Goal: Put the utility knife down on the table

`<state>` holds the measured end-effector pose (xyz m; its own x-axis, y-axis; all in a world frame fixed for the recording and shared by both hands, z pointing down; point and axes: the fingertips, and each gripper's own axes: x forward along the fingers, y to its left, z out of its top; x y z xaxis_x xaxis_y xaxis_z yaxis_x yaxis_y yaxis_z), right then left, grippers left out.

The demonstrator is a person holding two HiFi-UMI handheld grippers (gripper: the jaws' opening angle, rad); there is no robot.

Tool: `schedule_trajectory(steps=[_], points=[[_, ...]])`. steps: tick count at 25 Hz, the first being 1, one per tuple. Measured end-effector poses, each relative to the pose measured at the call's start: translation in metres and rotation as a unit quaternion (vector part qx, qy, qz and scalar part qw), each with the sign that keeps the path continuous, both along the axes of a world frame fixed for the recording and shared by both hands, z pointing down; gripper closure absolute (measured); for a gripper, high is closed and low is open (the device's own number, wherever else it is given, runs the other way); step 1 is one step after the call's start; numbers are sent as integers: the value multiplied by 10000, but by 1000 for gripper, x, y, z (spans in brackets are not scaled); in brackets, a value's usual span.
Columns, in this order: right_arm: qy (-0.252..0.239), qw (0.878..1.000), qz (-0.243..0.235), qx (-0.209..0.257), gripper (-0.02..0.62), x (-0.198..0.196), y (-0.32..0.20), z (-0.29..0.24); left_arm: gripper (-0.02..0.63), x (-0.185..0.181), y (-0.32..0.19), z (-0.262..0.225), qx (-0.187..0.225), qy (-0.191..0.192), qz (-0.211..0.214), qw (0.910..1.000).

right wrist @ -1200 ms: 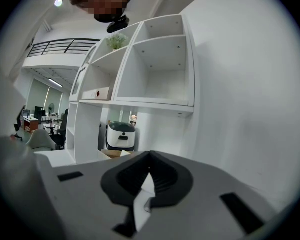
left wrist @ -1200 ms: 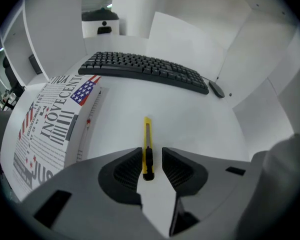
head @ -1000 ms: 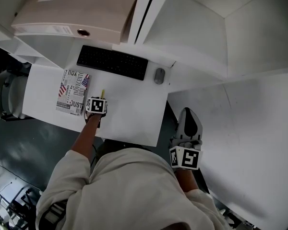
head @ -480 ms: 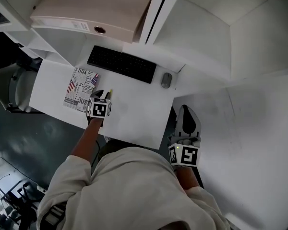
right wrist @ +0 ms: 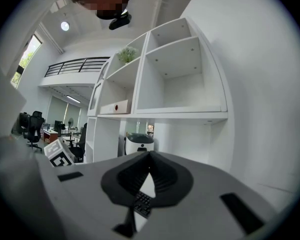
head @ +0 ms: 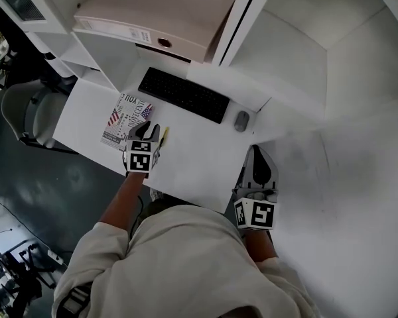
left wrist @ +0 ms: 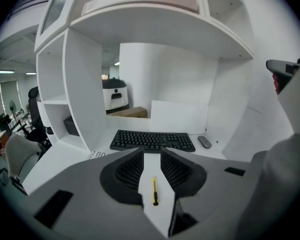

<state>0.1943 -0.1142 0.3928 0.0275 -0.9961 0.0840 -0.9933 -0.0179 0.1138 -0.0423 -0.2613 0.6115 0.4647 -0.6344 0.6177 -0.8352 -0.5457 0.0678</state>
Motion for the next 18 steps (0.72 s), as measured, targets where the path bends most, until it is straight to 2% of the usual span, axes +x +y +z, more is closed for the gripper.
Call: schedule_trajectory(steps=[6,11,18], points=[[-1,9997,-175,147,592,-13,-3,-10,503,-9,5,-58,678,277,-92,9973],[1,9991,-335,266,592,-26,-3,-19,514,-15,17,-109,1340,485,-111,9897],[0,9979,-508,411,592,-42,-1,-30,524,-33,35,-161,1904,663,-239,9792]])
